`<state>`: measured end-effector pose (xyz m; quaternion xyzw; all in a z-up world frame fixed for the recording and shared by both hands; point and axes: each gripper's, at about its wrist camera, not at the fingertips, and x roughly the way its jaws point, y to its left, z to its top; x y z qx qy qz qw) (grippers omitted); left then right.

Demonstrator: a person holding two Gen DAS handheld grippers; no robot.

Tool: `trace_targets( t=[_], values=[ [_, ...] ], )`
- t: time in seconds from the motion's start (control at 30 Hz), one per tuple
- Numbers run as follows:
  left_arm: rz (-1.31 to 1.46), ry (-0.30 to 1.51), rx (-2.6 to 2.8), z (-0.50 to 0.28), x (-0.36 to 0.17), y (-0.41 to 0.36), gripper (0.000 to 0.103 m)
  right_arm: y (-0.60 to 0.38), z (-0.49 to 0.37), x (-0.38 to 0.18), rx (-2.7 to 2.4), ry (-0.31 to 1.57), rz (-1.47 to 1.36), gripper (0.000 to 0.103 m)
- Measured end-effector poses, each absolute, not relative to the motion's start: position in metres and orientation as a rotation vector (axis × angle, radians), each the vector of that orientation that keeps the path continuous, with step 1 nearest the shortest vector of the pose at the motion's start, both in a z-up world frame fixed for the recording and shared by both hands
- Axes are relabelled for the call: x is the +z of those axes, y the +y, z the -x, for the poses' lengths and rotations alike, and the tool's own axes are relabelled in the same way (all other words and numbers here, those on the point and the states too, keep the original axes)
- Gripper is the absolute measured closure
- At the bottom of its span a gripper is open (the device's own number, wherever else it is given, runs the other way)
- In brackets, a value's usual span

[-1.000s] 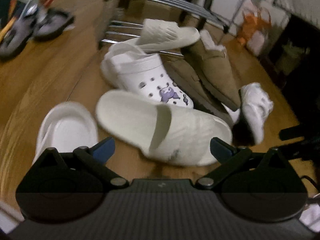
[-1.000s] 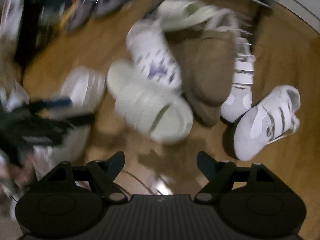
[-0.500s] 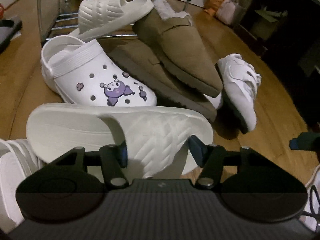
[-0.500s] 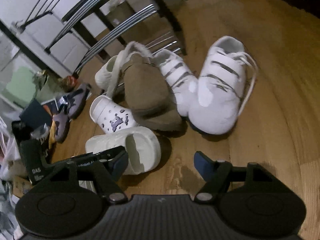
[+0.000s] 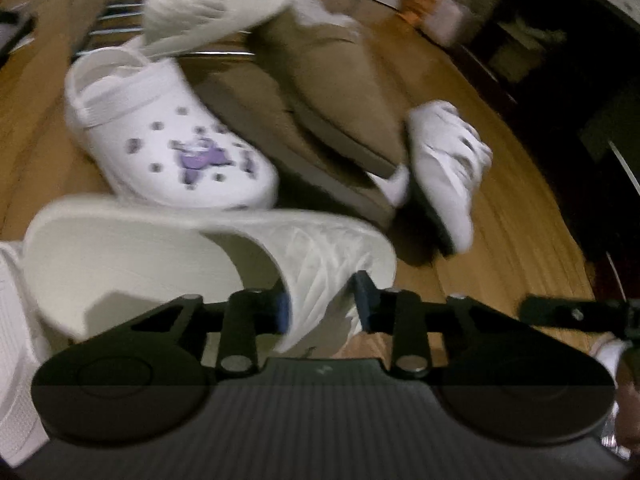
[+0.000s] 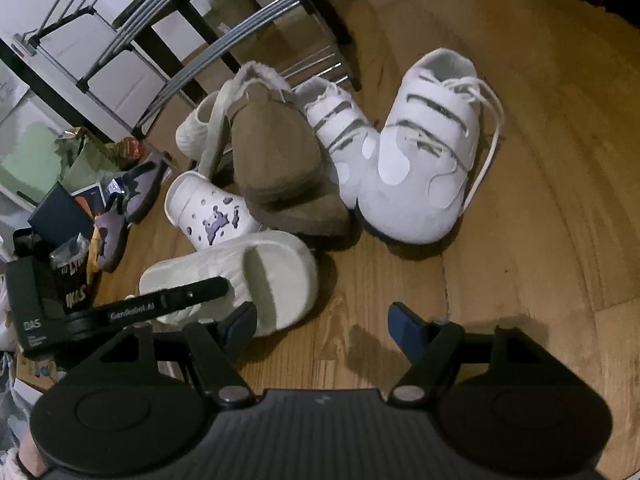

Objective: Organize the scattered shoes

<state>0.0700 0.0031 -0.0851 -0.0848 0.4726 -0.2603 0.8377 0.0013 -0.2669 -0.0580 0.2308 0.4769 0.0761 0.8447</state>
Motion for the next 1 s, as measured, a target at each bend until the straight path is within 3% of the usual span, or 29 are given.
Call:
trace_targets(
  t=[0.07,0.33,0.4,0.47,0.5,0.67,0.87,1.0],
  values=[
    [0.209,1.015,-0.592,-0.065,-0.083,-0.005,0.093,-0.268,-0.001,-0.060,0.160,1.019,-0.493,0.029],
    [0.415,1.096,-0.586,-0.064,-0.078,-0.025,0.090,-0.269,0.007,-0.059,0.185,1.046,-0.491,0.029],
    [0.473,1.138,-0.500,-0.066,-0.083,-0.023,0.078,-0.262,0.008,-0.060,0.179,1.049,-0.445,0.028],
    [0.460,1.246,-0.392,-0.063,-0.086,-0.021,0.033,-0.254,0.008,-0.060,0.170,1.053,-0.392,0.027],
    [0.413,1.263,-0.379,-0.057,-0.083,-0.022,0.029,-0.250,0.008,-0.061,0.165,1.055,-0.366,0.027],
    [0.202,1.259,-0.288,-0.030,-0.064,-0.012,0.022,-0.236,0.007,-0.070,0.184,1.098,-0.303,0.027],
    [0.264,1.148,-0.110,-0.024,-0.042,0.036,0.013,-0.201,-0.013,-0.077,0.161,1.207,-0.192,0.027],
    [0.300,1.111,-0.053,-0.022,-0.036,0.049,0.012,-0.173,-0.030,-0.089,0.102,1.304,-0.125,0.027]
  ],
)
